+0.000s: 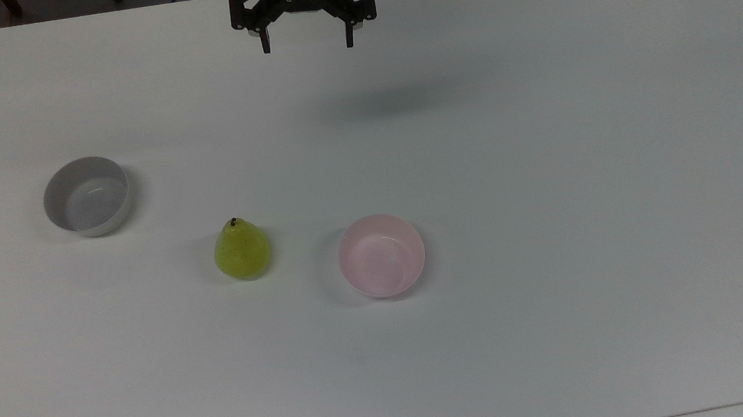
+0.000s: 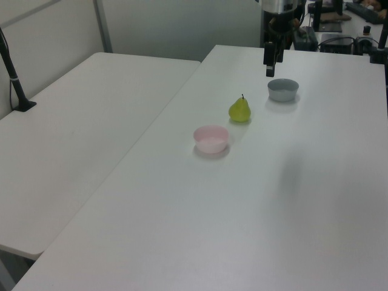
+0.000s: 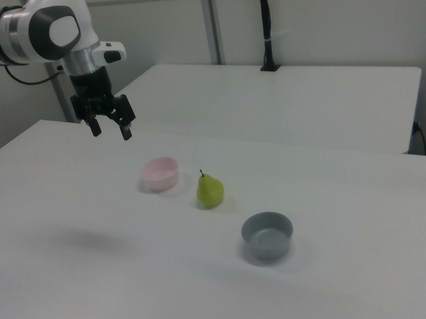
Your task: Place the pear in the bowl
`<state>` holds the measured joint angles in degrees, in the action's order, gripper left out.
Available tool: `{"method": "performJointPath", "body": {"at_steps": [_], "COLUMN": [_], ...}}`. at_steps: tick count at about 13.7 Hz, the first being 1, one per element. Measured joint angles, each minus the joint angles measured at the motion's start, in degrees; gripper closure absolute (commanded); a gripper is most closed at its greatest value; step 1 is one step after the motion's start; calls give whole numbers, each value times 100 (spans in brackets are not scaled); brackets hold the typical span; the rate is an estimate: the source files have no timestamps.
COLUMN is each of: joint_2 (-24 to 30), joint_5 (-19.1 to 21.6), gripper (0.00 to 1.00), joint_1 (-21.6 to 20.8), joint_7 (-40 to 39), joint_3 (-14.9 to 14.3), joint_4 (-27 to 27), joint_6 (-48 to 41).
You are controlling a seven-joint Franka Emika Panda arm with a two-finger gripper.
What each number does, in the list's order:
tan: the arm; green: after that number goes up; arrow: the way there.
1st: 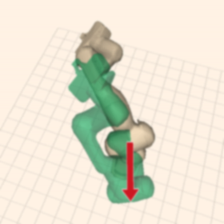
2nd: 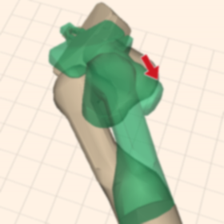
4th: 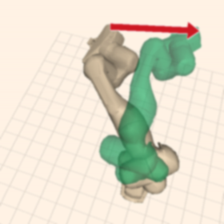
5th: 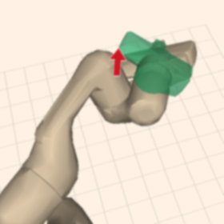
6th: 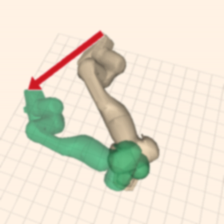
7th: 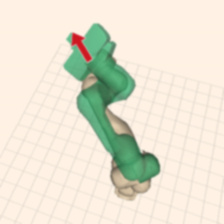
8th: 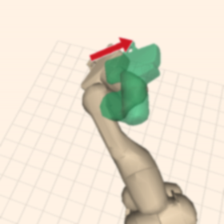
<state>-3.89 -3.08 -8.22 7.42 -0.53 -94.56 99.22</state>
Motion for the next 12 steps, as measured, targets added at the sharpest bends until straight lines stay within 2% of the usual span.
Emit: {"method": "performJointPath", "body": {"at_steps": [12], "joint_2": [11], "joint_5": [-23], "gripper": [0], "joint_1": [-9], "joint_7": [0], "joint_3": [-36], "joint_4": [60], "joint_6": [-97]}}
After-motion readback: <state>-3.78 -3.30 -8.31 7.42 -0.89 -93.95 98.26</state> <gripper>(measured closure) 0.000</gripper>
